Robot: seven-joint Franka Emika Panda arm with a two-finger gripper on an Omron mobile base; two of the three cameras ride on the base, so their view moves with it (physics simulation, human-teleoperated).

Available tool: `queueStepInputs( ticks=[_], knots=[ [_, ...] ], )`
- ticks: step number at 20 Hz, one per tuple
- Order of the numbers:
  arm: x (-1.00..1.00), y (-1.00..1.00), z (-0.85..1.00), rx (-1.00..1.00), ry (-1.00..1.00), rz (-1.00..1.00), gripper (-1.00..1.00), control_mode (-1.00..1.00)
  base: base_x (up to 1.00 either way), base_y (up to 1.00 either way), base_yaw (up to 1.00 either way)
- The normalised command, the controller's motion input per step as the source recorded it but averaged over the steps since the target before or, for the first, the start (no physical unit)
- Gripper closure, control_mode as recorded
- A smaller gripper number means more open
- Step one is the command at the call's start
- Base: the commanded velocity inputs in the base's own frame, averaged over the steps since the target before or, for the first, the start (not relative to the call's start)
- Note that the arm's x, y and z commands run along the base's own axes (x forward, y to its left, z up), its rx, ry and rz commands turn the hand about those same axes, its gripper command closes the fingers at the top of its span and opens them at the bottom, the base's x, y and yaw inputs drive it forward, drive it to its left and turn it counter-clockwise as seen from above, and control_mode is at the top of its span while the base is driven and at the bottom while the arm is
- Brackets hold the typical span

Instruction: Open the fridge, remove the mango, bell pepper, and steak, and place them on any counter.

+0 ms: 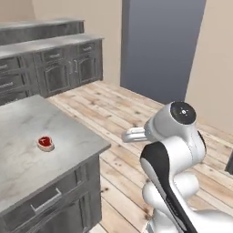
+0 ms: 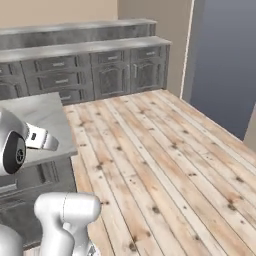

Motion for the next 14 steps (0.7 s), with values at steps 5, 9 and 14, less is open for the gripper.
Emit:
queueStepInputs(
  ticks=[5,9,14],
  knots=[
    [0.00,0.00,0.00,0.00,0.00,0.00,-1.00,1.00,-0.04,-0.53,-0.78],
    [0.00,0.00,0.00,0.00,0.00,0.00,-1.00,1.00,0.00,-0.66,-0.79],
    [0.00,0.00,0.00,0.00,0.00,0.00,-1.00,1.00,0.00,-0.81,-0.78]
  ],
)
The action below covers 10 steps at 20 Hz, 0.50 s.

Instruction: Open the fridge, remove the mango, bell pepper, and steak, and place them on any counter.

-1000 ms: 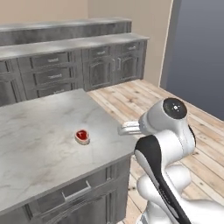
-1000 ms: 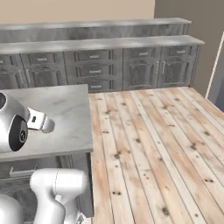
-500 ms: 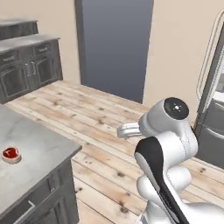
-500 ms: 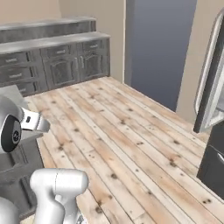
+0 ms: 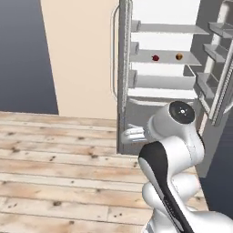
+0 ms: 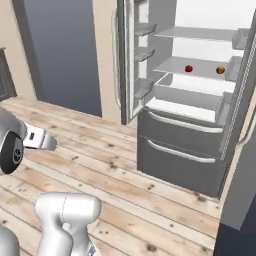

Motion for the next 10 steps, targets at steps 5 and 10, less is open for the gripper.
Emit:
queueStepInputs(
  ticks=[5,10],
  knots=[
    [0.00,0.00,0.00,0.00,0.00,0.00,-1.00,1.00,0.22,-0.63,-0.73],
    [0.00,0.00,0.00,0.00,0.00,0.00,-1.00,1.00,0.73,-0.12,-0.48]
  ],
)
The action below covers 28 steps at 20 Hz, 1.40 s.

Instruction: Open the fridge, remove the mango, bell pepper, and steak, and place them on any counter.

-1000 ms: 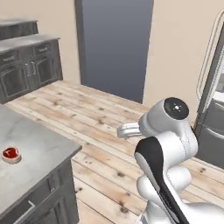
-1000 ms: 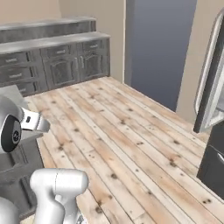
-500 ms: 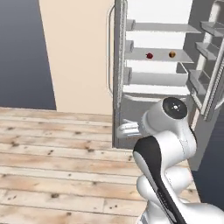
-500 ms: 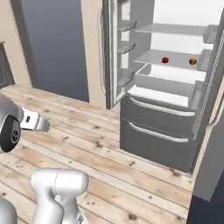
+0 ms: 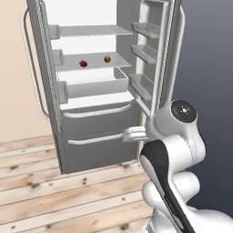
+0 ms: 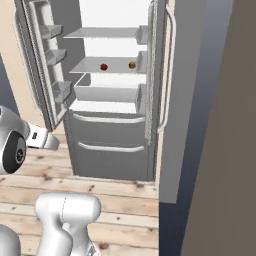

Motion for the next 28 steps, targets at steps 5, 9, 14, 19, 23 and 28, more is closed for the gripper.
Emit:
queueStepInputs(
  ticks=[5,9,14,19,23,28],
  knots=[
    [0.00,0.00,0.00,0.00,0.00,0.00,-1.00,1.00,1.00,0.20,-0.19],
    [0.00,0.00,0.00,0.00,0.00,0.00,-1.00,1.00,1.00,0.20,-0.10],
    [0.00,0.00,0.00,0.00,0.00,0.00,-1.00,1.00,1.00,0.00,-0.01],
    [0.00,0.00,0.00,0.00,0.00,0.00,-1.00,1.00,1.00,0.00,0.00],
    [0.00,0.00,0.00,0.00,0.00,0.00,-1.00,1.00,1.00,0.00,0.00],
    [0.15,0.00,0.00,0.00,0.03,0.00,-1.00,-1.00,0.79,0.00,0.00]
  ],
)
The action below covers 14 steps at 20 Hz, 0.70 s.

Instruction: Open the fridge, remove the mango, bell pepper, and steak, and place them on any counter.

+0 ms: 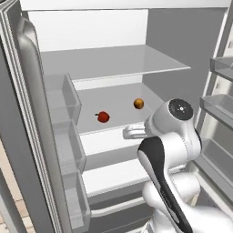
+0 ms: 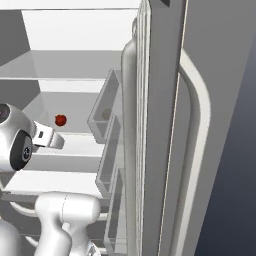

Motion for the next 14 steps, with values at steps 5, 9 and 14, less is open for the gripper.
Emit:
queueStepInputs(
  ticks=[5,9,14],
  knots=[
    [0.35,0.13,0.00,0.00,0.03,0.10,-1.00,-1.00,0.00,0.00,0.00],
    [0.48,0.33,0.01,0.00,-0.01,0.17,-1.00,-1.00,0.00,0.00,0.00],
    [0.83,0.40,0.13,0.00,0.00,0.09,-1.00,-1.00,0.00,0.00,0.00]
  ],
)
